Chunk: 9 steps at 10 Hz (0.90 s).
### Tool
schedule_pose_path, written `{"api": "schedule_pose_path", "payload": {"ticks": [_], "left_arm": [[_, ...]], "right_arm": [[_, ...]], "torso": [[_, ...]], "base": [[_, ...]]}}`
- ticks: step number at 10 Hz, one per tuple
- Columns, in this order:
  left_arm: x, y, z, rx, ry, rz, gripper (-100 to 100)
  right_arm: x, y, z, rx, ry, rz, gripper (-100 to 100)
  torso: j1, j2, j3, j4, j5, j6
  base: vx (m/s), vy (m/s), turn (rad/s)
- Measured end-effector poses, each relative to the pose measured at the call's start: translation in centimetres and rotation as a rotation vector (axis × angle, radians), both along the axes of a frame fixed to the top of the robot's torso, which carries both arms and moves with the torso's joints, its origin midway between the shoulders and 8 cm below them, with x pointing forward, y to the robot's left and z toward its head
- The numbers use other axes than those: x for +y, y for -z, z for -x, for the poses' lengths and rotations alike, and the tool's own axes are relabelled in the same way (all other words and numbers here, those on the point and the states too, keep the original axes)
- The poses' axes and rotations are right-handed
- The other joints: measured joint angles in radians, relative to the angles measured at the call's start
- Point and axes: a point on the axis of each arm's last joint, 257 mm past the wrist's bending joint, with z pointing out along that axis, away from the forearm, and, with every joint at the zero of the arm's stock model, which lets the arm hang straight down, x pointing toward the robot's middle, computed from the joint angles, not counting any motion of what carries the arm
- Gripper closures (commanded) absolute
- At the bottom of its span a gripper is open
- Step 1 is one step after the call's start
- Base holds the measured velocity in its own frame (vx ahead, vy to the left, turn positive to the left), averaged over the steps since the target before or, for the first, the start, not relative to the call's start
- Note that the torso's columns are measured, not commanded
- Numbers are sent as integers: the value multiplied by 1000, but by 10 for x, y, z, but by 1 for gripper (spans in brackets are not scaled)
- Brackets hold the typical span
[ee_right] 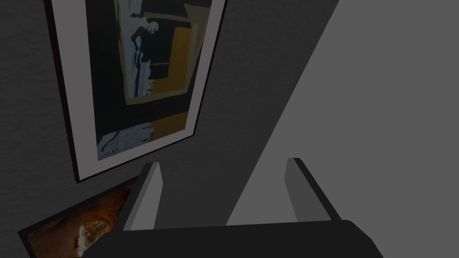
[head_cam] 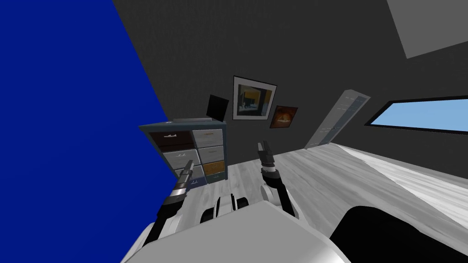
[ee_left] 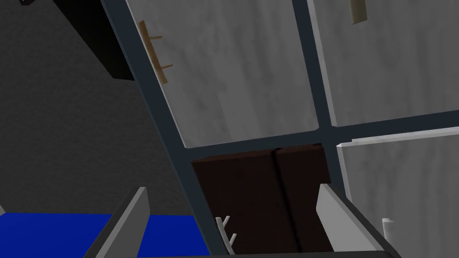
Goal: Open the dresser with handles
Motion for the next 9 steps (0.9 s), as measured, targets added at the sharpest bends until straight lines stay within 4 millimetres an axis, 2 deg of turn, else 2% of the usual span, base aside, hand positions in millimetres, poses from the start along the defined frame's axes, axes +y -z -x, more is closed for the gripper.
{"api": "schedule_pose_path", "payload": {"ticks": [6, 9], "left_arm": [[6, 58, -5, 106, -21, -7, -100], [7, 81, -4, 152, -33, 5, -100]], "right_arm": [[0, 0, 0, 0, 0, 0, 0], [0, 0, 0, 0, 0, 0, 0]], "torso": [[2, 1, 0, 0, 1, 0], [-1, 1, 0, 0, 0, 0]], "base": [[149, -75, -12], [120, -66, -8]]}}
